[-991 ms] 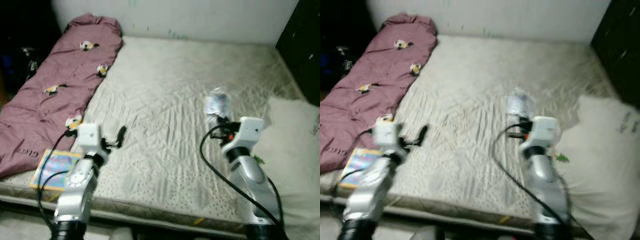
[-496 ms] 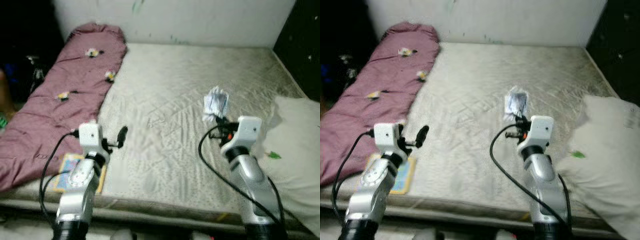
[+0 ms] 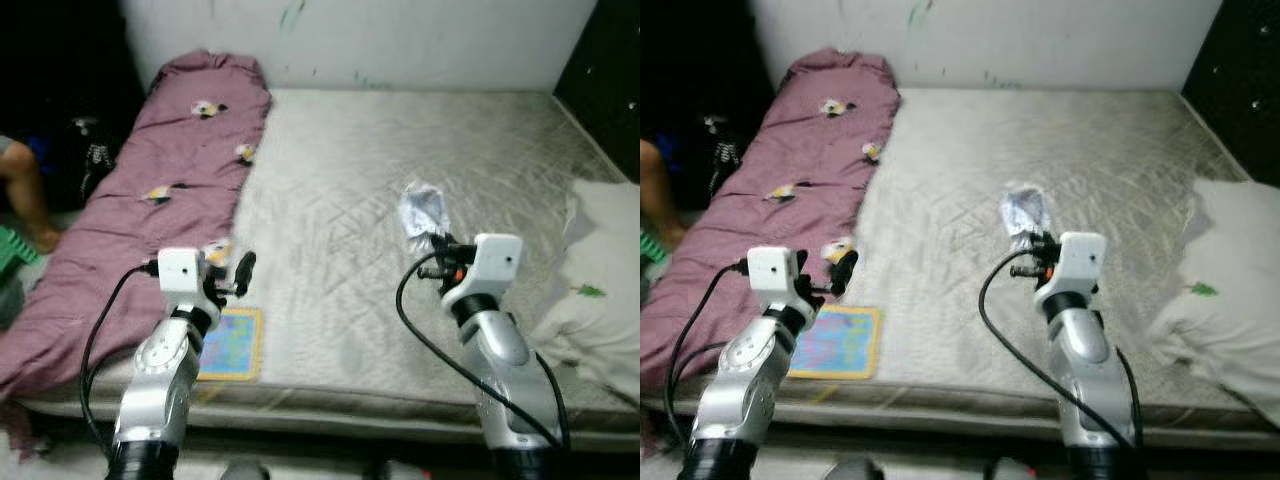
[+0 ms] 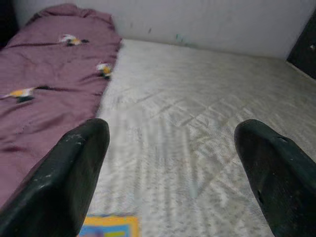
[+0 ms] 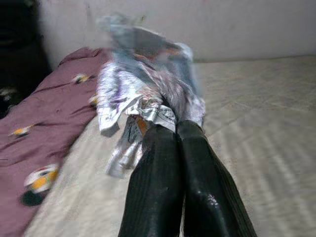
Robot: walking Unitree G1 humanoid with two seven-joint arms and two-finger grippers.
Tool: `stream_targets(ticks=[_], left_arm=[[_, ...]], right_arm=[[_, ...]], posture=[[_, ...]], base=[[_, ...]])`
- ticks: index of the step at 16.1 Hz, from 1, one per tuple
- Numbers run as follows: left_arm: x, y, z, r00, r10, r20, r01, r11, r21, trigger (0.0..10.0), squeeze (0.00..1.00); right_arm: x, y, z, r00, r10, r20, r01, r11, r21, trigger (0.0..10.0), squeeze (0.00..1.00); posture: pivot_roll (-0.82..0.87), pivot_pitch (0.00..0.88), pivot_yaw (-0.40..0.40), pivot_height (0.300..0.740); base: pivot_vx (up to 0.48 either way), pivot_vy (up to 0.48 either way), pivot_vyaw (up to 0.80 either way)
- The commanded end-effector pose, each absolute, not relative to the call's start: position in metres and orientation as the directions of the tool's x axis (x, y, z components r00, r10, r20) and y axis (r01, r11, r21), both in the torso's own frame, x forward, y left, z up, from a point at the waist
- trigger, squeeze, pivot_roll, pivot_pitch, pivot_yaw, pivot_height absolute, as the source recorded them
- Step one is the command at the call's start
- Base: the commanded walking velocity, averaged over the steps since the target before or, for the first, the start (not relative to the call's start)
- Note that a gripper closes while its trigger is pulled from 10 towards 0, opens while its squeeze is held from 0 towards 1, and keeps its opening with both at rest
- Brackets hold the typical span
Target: Clean up the room
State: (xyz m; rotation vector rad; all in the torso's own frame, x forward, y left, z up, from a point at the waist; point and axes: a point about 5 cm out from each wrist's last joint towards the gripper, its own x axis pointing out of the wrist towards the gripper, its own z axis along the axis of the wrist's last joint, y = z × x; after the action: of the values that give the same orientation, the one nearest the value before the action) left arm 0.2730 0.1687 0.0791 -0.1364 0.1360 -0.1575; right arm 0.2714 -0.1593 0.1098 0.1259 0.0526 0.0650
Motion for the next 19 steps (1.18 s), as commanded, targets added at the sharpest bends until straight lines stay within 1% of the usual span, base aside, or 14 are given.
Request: stream_targets(ticks=[1, 19], left_arm=[[0.274, 0.1755, 0.0807, 0.981, -0.144, -0.127, 0.127, 0.983, -0.132, 10.0, 0.0], [0.2743, 0.1727, 0.0812, 0.98, -0.154, -0.127, 0.137, 0.981, -0.135, 10.0, 0.0]], right_arm=[[0.2744, -0.1525, 0.1172, 0.996, 0.087, -0.02, -0.084, 0.988, 0.13, 10.0, 0.0], [0.273, -0.1463, 0.1106, 0.991, 0.121, -0.051, -0.115, 0.986, 0.121, 10.0, 0.0]], posture=[[-0.04, 0.0, 0.022, 0.74], [-0.04, 0.0, 0.015, 0.74]], base=[[0.0, 0.48, 0.0], [0.0, 0.48, 0.0]])
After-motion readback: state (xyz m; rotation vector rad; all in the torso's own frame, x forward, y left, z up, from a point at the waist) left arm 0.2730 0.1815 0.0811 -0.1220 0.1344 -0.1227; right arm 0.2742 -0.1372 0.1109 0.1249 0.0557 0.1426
